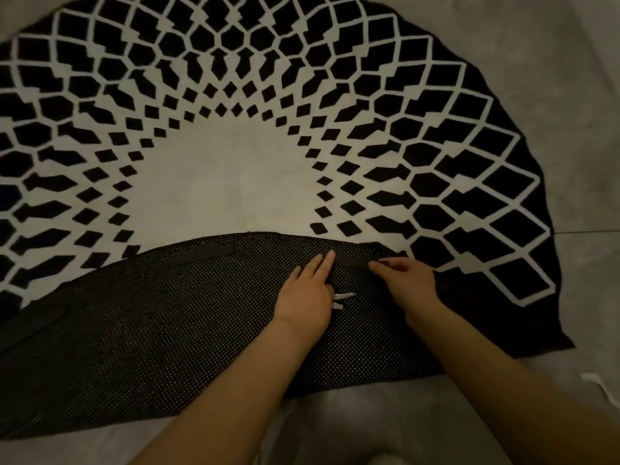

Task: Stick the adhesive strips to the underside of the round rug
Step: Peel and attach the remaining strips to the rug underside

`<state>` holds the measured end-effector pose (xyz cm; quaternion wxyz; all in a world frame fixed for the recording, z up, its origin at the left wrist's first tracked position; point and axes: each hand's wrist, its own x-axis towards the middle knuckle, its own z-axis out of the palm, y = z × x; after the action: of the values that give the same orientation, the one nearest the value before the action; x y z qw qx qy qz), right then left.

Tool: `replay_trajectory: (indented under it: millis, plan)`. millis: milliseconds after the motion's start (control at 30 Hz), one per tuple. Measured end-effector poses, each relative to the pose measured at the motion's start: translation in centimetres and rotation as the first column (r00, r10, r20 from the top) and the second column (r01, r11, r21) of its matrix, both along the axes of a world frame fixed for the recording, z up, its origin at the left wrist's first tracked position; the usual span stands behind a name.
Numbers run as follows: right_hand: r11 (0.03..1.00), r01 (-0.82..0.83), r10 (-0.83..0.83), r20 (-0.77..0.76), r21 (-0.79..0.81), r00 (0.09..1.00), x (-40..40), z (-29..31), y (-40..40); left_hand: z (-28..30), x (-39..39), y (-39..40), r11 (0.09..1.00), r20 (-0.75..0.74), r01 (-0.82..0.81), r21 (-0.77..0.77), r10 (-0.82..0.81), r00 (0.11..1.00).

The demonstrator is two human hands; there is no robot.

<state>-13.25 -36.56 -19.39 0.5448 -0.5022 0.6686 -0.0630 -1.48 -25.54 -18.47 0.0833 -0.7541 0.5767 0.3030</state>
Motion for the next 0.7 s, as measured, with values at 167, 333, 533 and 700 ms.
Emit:
replay_trajectory:
  millis: [167,333,533,700]
  plan:
    - [0.792,-0.532,0.34,-0.507,-0.3,0.792,-0.9,0.2,-0.1,0.3,0.1,-0.6,0.999,0.005,-0.005,0.049,0.005,1.0]
    - [0.159,-0.93,0.69,-0.636,-0.331,0.344,-2.0,-1.5,2.2,0.2,0.6,-0.1,1.0,-0.021,-0.012,0.014,0.013,1.0]
    - [0.326,-0.916,0.621,-0.678,-0.233,0.393,-3.2,-1.3,2.9,0.1,0.2,-0.1,0.999,0.019,-0.038,0.002,0.038,0.999]
    - [0.473,-0.854,0.513,-0.72,-0.219,0.468,-4.9,-0.8,2.0,-0.1,-0.1,-0.3,0.999,0.033,-0.047,-0.001,0.047,0.998]
